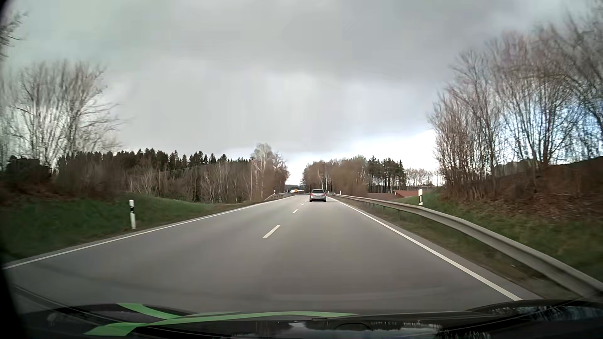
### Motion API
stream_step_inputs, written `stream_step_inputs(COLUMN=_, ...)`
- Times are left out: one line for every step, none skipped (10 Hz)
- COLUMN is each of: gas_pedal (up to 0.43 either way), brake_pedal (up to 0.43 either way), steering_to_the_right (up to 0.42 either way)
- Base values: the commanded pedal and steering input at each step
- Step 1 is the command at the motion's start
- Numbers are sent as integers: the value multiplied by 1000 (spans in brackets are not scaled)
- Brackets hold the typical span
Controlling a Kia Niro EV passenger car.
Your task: Follow the waypoints while adhering to traffic rules and regulations
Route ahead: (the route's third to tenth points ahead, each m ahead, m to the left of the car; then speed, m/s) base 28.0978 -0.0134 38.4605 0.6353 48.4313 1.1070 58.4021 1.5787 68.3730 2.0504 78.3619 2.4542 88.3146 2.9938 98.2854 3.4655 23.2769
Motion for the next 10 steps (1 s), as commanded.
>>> stream_step_inputs(gas_pedal=150, brake_pedal=0, steering_to_the_right=-3)
stream_step_inputs(gas_pedal=150, brake_pedal=0, steering_to_the_right=-3)
stream_step_inputs(gas_pedal=150, brake_pedal=0, steering_to_the_right=-3)
stream_step_inputs(gas_pedal=150, brake_pedal=0, steering_to_the_right=-3)
stream_step_inputs(gas_pedal=150, brake_pedal=0, steering_to_the_right=-3)
stream_step_inputs(gas_pedal=150, brake_pedal=0, steering_to_the_right=-3)
stream_step_inputs(gas_pedal=150, brake_pedal=0, steering_to_the_right=-3)
stream_step_inputs(gas_pedal=150, brake_pedal=0, steering_to_the_right=-3)
stream_step_inputs(gas_pedal=150, brake_pedal=0, steering_to_the_right=-3)
stream_step_inputs(gas_pedal=150, brake_pedal=0, steering_to_the_right=-3)
